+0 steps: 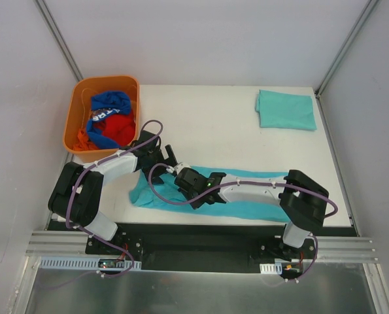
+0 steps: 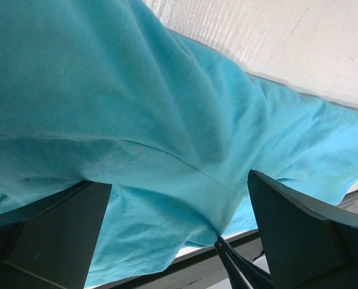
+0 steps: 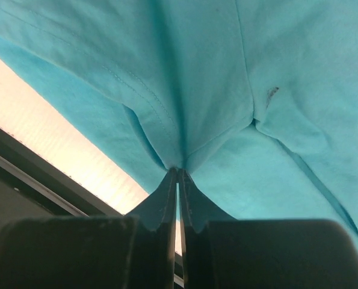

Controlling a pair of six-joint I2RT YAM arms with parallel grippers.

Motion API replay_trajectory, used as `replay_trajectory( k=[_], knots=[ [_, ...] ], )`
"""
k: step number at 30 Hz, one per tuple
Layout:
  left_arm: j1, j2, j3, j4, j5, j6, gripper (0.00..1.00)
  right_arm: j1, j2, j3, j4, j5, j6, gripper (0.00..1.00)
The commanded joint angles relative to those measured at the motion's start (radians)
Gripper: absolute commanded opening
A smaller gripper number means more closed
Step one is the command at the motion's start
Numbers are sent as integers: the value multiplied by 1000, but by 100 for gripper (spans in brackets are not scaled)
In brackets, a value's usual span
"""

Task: Fold and stack the t-shirts
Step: Fold the other side of the tshirt into a rectangle

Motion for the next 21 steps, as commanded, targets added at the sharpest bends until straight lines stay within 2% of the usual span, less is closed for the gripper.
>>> replay_trajectory(
  k=[1, 13, 17, 20, 21],
  knots=[
    [10, -16, -8, -64, -47, 78, 99, 8, -18, -15, -19, -1, 4, 3],
    [10, -7, 8, -89, -26, 131, 99, 8, -73, -63, -54, -2, 4, 5],
    [-3, -33, 14, -90, -1, 151, 99, 6, -87, -55, -65, 2, 11, 39],
    [-40, -77, 26, -95, 5, 139, 99, 6, -133, -43, -83, 21, 25, 50],
    [-51, -99, 32, -97, 9, 139, 99, 2, -146, -37, -96, 60, 31, 57]
  ],
)
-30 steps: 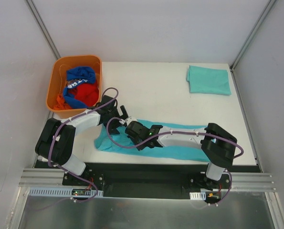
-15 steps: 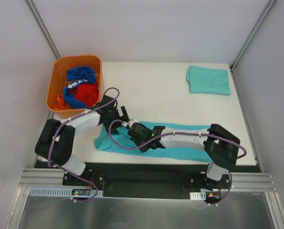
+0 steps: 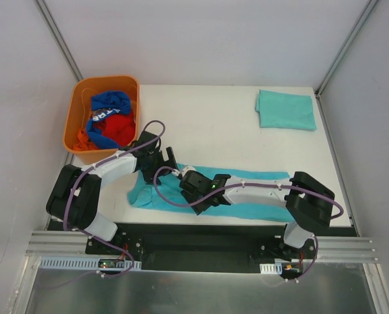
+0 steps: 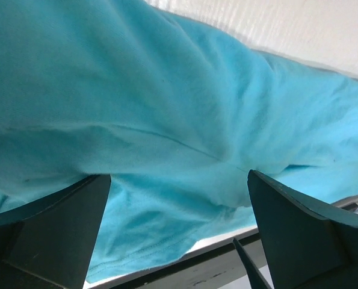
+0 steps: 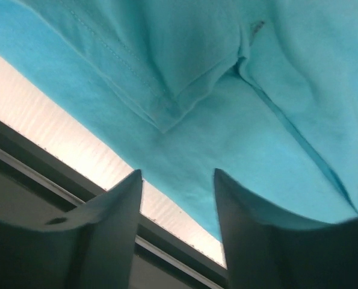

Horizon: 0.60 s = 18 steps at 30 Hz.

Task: Fold and stack the t-shirts
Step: Fold the other side of the tshirt into a rectangle, then rotate the tshirt 90 degrees

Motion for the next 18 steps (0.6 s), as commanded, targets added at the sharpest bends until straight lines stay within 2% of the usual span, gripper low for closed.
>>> replay_trajectory(
  k=[1, 3, 4, 5, 8, 10, 15, 18],
  knots=[
    [-48, -85, 35, -61, -8, 27, 99, 0, -137, 31, -58, 82, 33, 70],
    [-86, -123, 55, -79, -18, 24, 99, -19, -175, 33, -98, 140, 65, 81],
    [-100, -137, 63, -90, -47, 15, 99, -31, -216, 30, -115, 157, 77, 93],
    [-112, -157, 75, -102, -58, 10, 99, -45, -237, 25, -151, 173, 92, 99],
    [-158, -191, 81, -130, -86, -16, 99, -135, -322, -30, -196, 220, 137, 97],
    [-201, -194, 77, -130, -96, -44, 99, -247, -393, -80, -196, 208, 172, 97],
    [-263, -134, 54, -130, -97, -97, 99, -564, -478, -246, -110, -23, 157, 97],
    [-272, -87, 32, -130, -83, -111, 99, -704, -455, -275, -106, -63, 143, 97]
  ],
)
